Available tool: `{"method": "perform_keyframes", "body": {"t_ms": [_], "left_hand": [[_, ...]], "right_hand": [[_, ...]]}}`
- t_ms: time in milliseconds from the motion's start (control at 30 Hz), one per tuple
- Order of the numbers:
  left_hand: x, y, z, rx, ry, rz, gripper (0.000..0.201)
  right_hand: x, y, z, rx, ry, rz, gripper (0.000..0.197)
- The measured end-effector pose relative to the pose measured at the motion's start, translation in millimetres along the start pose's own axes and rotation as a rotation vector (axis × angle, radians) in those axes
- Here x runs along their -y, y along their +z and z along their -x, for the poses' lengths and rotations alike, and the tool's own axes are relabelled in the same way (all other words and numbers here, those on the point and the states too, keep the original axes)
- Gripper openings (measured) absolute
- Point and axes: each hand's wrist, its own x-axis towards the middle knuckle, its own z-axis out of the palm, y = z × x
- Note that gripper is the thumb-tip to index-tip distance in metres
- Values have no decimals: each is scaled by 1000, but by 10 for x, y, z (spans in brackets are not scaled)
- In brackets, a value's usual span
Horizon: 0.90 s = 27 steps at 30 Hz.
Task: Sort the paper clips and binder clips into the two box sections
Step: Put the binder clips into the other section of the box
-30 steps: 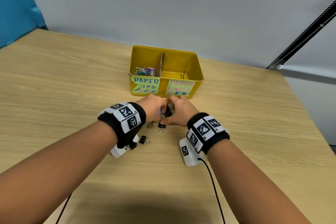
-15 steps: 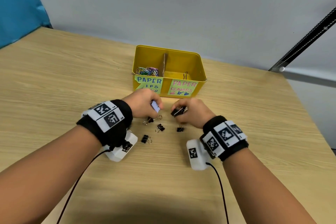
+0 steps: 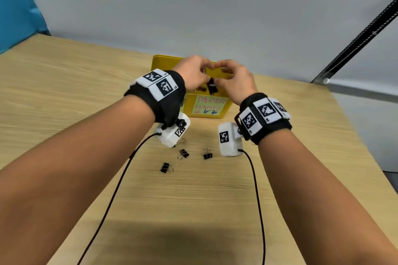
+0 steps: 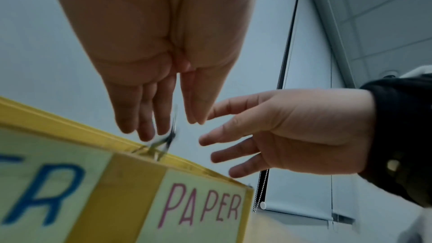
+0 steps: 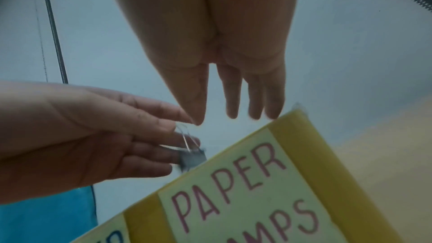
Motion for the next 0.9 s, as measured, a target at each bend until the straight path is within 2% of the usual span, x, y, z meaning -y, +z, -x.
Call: {"method": "perform_keyframes", "body": {"t_ms": [100,167,233,267,333,400,433,500,600,733,833,900], "left_hand": [[94,-27,104,-19,-11,-2,34],[173,-66,273,-133,-18,-24,29],[243,-84,533,-221,-63,-10,20],[281,-82,666,-220,-89,-10,15],[394,-57,927,-120,-147,-52,16],[545,-48,1152,64,-247,-128,31],[630,-55,1242,146,-318,-178,44],[810,-96,1404,232,-443,-276,64],[1001,-141,1565,275,-547,-336,76],[1076,-67,1651,314,-556,-332,77],[1065,11,1617,292,-537,-290,71],[1056,50,1573,278,-526,-272,67]], "right_hand": [[-9,-43,98,-81,-45,64,36],[21,-23,281,-159,-89,120,28],[51,54,511,-164,-148,204,20],[52,103,610,-100,-156,253,17],[31,210,779,179,-68,353,27],[-37,314,915,485,74,469,51],[-81,357,968,567,120,515,58],[-158,453,1063,604,164,520,56],[-158,579,1117,597,148,433,46],[-25,729,1073,609,121,335,56],[81,827,1017,648,106,373,61],[135,864,998,690,67,451,73]]}}
